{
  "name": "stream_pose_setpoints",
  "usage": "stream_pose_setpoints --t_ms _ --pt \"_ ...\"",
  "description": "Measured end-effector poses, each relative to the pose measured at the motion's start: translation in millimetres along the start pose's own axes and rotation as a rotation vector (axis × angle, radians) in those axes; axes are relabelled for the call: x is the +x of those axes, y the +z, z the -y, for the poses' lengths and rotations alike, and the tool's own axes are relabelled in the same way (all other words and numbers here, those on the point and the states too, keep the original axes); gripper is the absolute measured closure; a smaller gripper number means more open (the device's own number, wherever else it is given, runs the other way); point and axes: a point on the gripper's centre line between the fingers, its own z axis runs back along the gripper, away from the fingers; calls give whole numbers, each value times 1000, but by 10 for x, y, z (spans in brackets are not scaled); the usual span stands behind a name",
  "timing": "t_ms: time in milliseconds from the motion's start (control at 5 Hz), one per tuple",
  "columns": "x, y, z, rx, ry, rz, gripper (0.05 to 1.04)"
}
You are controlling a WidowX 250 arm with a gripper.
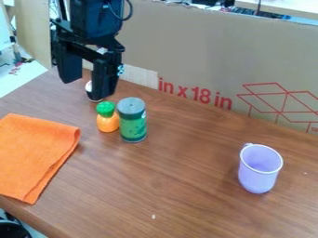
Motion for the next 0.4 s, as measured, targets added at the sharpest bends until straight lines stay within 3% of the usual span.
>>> stream_pose_setpoints --t_ms 200,400 --pt "-9 -62 7 -7 -1 -25 83" --pt "49 -25 -139 -92 97 45 83"
